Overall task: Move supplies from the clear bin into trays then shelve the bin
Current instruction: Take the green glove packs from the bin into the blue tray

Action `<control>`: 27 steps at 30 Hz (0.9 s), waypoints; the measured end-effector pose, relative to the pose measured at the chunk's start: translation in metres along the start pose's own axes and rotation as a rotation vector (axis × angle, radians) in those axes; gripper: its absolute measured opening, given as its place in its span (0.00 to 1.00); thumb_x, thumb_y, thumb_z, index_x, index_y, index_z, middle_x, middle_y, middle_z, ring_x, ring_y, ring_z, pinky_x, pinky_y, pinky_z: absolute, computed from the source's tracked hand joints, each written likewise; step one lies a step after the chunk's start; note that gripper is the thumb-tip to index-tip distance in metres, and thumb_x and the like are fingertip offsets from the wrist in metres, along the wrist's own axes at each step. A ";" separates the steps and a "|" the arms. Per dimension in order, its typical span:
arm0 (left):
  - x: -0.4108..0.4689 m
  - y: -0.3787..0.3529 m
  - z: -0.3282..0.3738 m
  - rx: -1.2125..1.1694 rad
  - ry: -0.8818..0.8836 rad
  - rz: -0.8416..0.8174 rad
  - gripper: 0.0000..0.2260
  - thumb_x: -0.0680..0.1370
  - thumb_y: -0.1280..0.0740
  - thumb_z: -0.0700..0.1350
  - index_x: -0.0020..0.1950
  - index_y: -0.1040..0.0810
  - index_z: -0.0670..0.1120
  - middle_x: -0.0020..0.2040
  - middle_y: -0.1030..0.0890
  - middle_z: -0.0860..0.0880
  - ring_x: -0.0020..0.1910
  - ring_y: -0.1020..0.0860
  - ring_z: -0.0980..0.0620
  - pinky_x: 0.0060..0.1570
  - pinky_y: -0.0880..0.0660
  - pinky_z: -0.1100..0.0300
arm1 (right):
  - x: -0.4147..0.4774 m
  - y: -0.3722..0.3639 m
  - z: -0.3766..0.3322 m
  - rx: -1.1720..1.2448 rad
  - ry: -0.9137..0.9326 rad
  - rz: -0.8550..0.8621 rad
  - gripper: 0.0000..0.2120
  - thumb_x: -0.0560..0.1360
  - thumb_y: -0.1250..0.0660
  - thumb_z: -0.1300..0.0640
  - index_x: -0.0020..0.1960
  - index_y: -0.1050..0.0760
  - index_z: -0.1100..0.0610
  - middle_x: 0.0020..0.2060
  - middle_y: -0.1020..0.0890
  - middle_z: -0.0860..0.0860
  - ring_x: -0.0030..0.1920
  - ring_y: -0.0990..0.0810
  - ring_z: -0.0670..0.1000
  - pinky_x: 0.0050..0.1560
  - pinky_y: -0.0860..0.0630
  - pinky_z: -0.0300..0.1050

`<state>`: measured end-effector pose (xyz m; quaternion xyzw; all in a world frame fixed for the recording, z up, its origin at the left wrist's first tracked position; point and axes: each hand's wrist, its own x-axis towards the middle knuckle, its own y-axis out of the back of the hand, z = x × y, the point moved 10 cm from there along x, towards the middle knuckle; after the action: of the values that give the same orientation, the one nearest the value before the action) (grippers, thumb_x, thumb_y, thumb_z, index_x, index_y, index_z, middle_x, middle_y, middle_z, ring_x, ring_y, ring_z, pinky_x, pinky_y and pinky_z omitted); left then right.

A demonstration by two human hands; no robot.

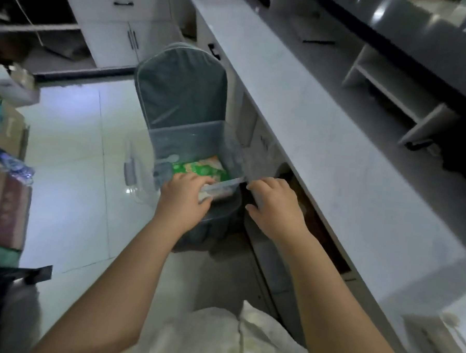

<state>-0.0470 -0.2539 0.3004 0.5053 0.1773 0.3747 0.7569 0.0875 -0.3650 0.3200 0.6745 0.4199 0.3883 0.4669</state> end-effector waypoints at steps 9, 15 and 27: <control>0.069 -0.027 -0.122 -0.019 0.278 -0.057 0.15 0.74 0.31 0.49 0.61 0.23 0.54 0.60 0.21 0.48 0.60 0.29 0.43 0.56 0.32 0.49 | 0.139 -0.080 -0.016 0.091 0.111 -0.178 0.17 0.72 0.30 0.56 0.60 0.25 0.54 0.58 0.23 0.52 0.59 0.29 0.57 0.56 0.29 0.55; 0.145 -0.092 -0.180 0.020 0.421 -0.159 0.17 0.74 0.32 0.49 0.63 0.25 0.55 0.62 0.23 0.49 0.61 0.30 0.45 0.56 0.33 0.50 | 0.246 -0.168 0.017 0.132 0.099 -0.348 0.18 0.71 0.31 0.58 0.61 0.25 0.56 0.59 0.23 0.54 0.58 0.29 0.59 0.56 0.29 0.54; 0.231 -0.288 -0.267 -0.009 0.476 -0.518 0.27 0.70 0.31 0.43 0.70 0.31 0.51 0.66 0.27 0.45 0.63 0.31 0.42 0.56 0.32 0.48 | 0.333 -0.387 0.075 0.059 0.058 -0.761 0.20 0.71 0.32 0.58 0.63 0.28 0.54 0.62 0.26 0.56 0.62 0.31 0.58 0.59 0.32 0.53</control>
<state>0.0442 0.0273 -0.0466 0.3386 0.4695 0.2786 0.7663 0.1922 0.0040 -0.0259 0.4721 0.6644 0.1941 0.5459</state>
